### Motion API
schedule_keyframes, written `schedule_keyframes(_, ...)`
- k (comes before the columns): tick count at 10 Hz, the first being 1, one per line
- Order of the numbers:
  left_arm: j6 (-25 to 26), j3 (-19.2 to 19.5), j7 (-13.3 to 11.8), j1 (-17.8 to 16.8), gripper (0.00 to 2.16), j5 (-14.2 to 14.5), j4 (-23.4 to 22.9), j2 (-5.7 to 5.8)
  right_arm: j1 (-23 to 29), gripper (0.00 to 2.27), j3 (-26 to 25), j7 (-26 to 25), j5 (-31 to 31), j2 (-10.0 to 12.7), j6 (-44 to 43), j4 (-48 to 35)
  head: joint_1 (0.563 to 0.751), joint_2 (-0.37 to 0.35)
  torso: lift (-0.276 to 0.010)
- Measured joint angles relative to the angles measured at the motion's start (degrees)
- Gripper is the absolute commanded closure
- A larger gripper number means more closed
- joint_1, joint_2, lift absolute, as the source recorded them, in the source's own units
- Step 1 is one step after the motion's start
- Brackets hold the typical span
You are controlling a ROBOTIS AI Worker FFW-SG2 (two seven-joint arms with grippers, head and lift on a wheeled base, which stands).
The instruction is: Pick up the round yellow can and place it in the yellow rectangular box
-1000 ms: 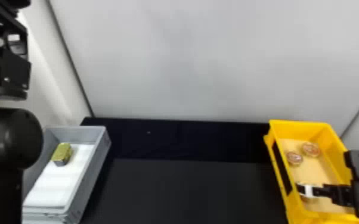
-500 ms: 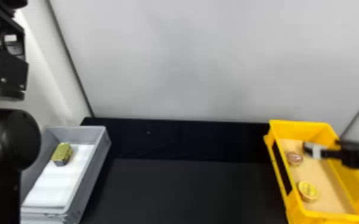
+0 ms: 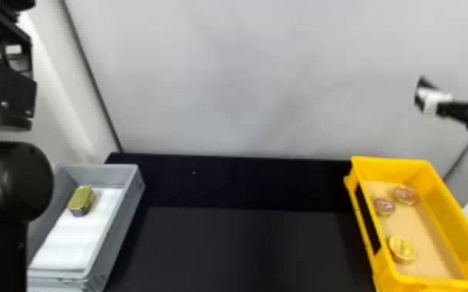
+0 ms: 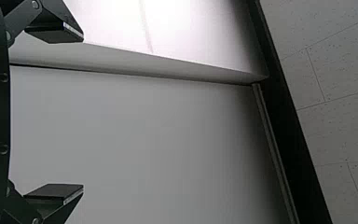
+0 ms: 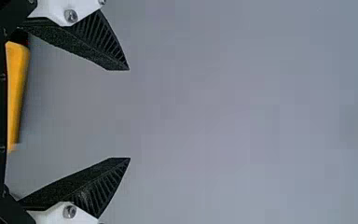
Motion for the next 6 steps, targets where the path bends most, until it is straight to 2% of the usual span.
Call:
schedule_keyframes(2, 0.17, 0.02, 0.0, -0.05, 0.14, -0.06, -0.11, 0.05, -2.8, 0.12, 1.63, -2.91, -0.83, -0.17, -3.28, -5.91, 0.663, 0.054, -0.002)
schedule_keyframes(4, 0.22, 0.12, 0.0, 0.06, 0.14, -0.12, -0.17, 0.09, -6.67, 0.14, 4.02, -3.68, 2.75, -0.26, -4.21, -10.1, 0.663, 0.054, -0.002)
schedule_keyframes(6, 0.08, 0.25, 0.0, 0.32, 0.14, -0.17, -0.17, 0.12, -9.19, 0.17, 6.89, -7.12, 6.22, -0.15, -8.45, -12.93, 0.663, 0.054, -0.002)
